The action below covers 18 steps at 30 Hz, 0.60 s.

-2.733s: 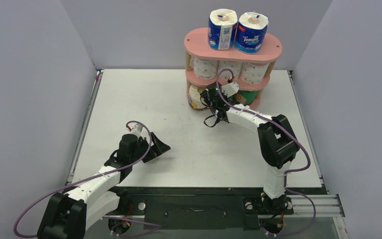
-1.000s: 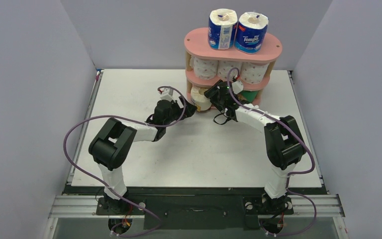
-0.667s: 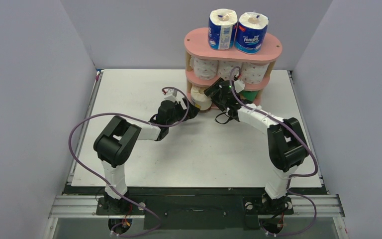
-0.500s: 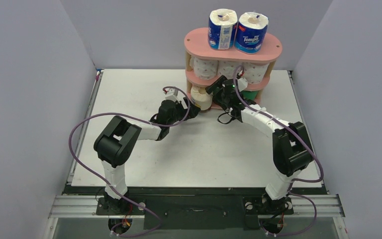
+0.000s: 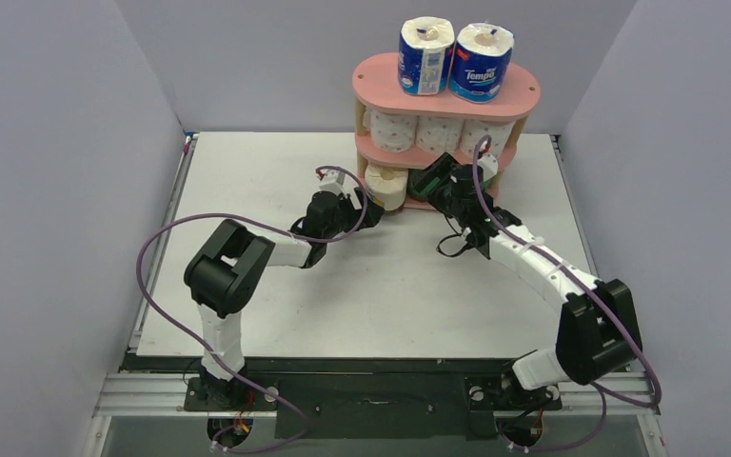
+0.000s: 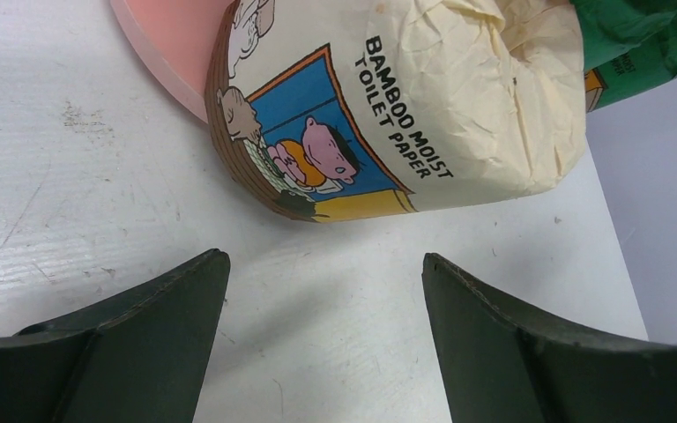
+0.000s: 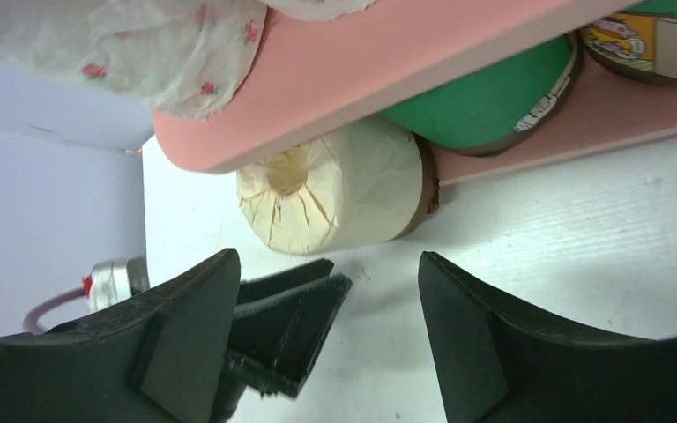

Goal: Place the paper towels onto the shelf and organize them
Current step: Place the paper towel on the shelf.

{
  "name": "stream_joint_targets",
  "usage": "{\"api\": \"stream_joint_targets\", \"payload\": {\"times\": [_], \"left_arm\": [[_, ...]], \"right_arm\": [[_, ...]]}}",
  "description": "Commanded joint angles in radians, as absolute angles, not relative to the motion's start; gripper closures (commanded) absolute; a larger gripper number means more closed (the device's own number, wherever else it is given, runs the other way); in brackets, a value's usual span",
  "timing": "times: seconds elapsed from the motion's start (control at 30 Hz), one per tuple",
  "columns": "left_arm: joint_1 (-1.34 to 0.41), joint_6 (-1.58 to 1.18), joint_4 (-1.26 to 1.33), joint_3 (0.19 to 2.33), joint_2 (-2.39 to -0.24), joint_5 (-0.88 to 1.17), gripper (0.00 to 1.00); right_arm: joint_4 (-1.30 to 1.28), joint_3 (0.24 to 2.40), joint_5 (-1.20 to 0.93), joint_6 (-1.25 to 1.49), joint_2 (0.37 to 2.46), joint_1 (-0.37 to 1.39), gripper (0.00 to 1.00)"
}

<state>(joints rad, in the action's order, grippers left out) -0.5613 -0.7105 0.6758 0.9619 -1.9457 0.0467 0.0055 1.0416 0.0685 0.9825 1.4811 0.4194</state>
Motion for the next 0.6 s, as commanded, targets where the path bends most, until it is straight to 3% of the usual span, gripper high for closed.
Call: {"api": "stream_joint_targets", "payload": {"times": [0.0,0.57], "left_arm": [[-0.569,-0.672,0.694,1.015,-1.965,0.017,0.21],[-0.577,-0.680,0.675,1.066,-2.007,-0.057,0.22]], "right_arm": [[0.007,0.981,0.122,0.881,1.315,0.427,0.31],[-0.063,0.645,0.256,0.779,0.929,0.492,0.33]]}}
